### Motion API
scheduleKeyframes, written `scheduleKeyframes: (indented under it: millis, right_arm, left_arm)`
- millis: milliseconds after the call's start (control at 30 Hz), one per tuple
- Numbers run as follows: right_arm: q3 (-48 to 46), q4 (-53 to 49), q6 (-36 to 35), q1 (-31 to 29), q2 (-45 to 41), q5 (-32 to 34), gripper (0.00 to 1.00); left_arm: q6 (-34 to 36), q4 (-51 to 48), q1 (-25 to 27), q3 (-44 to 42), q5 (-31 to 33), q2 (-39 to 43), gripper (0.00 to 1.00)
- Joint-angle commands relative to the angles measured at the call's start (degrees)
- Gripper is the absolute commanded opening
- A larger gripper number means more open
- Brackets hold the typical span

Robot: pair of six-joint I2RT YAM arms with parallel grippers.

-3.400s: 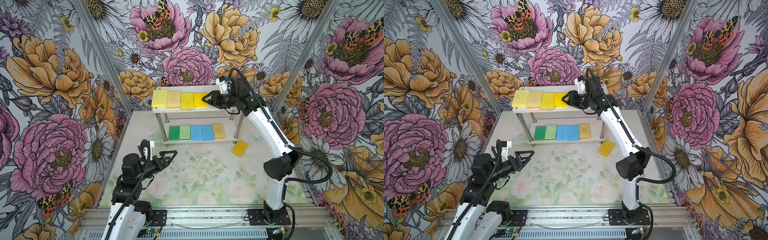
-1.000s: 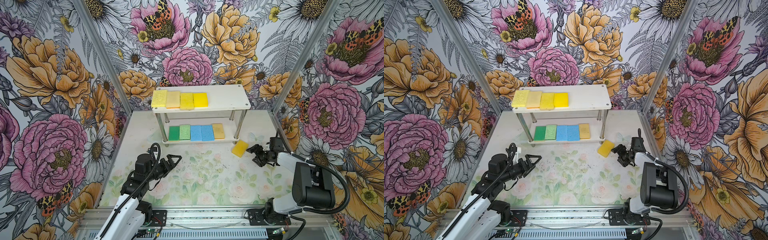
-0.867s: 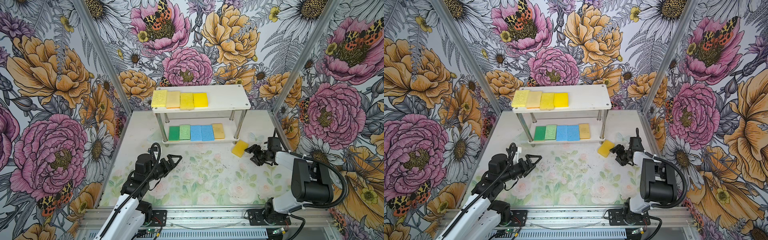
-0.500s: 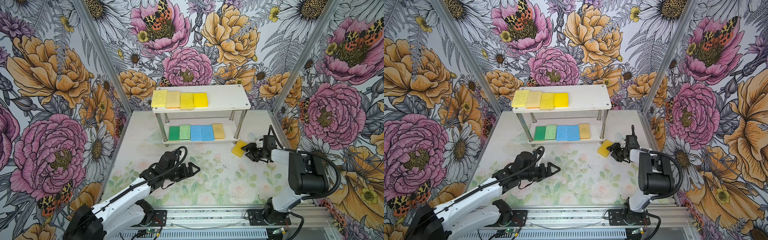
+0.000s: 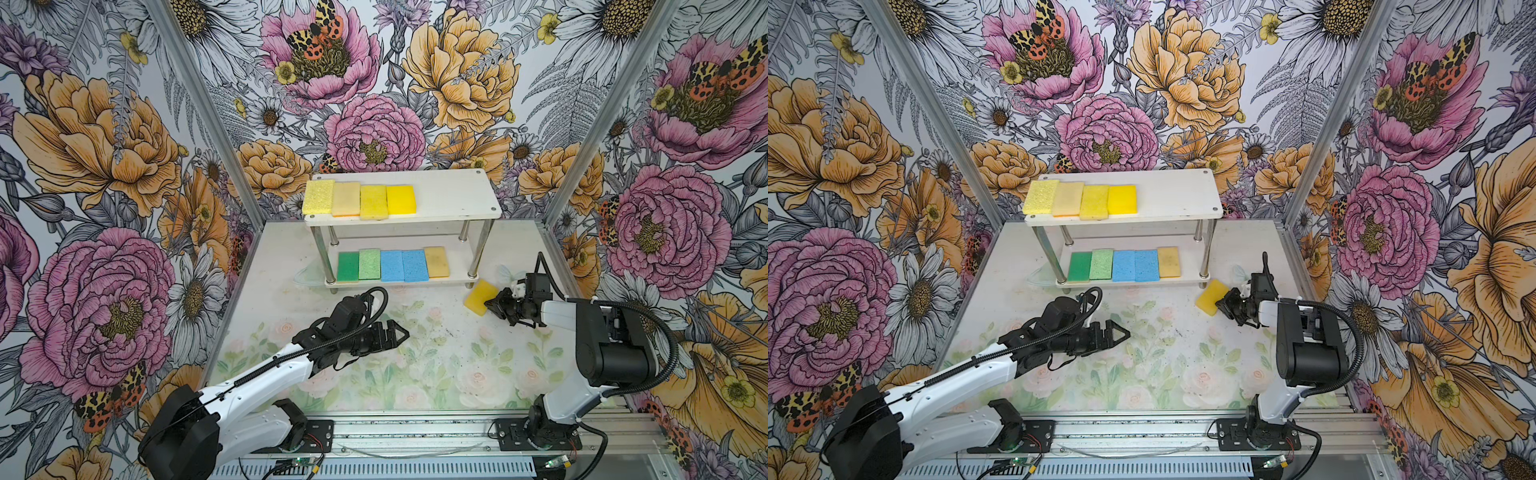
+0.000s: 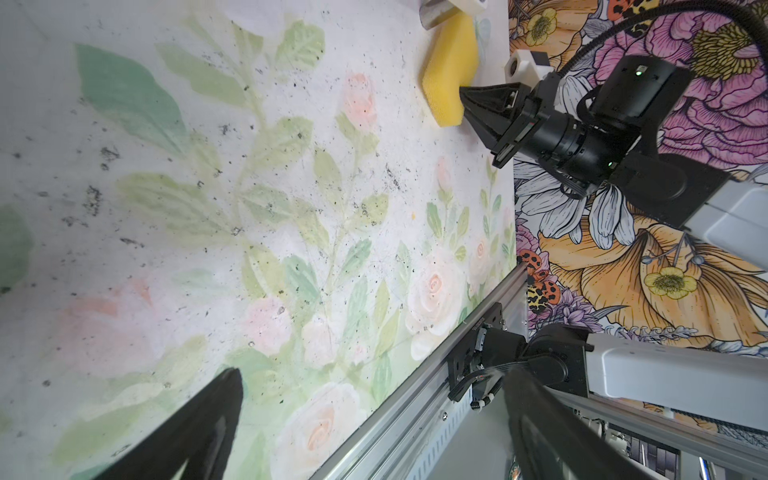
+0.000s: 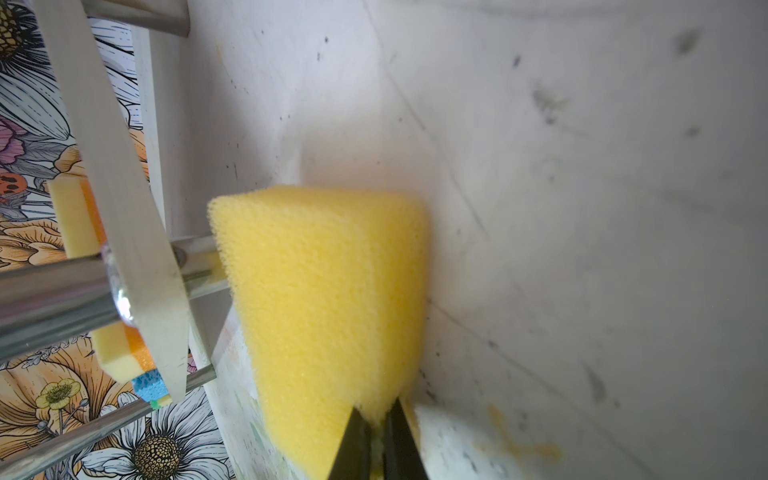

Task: Place and organize the cleaning sponges onto the shelf
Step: 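Move the right gripper down to the last bright yellow table sponge and grasp it, then carry the sponge toward the left gripper while the left arm advances to meet it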

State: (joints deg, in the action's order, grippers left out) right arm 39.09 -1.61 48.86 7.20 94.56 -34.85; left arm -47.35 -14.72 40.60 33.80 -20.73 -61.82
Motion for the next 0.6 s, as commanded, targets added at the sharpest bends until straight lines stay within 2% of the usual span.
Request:
scheduleKeyframes:
  millis: [0,233,433,567]
  right_arm:
    - [-3.3,-2.6,-0.4,-0.3,-2.7,-0.4,0.08]
    - [-10.0,-3.1,-0.3,-2.0,-10.7,-5.7,0.07]
    - [-14.1,-3.9,2.0,-9.9,-18.8,-7.2,0.07]
    - [-12.7,-3.9,4.3,-17.8,-22.6,-7.2,0.07]
  left_arm:
    - [1.3,1.8,-0.9,-0.4,0.8,1.9,0.99]
    - [3.2,3.2,-0.8,0.1,-2.1,2.1,0.99]
    - [-0.2,10.5,-1.9,-2.3,-4.7,1.4,0.99]
    - [-4.2,17.4,-3.0,-4.4,-7.4,-0.2,0.99]
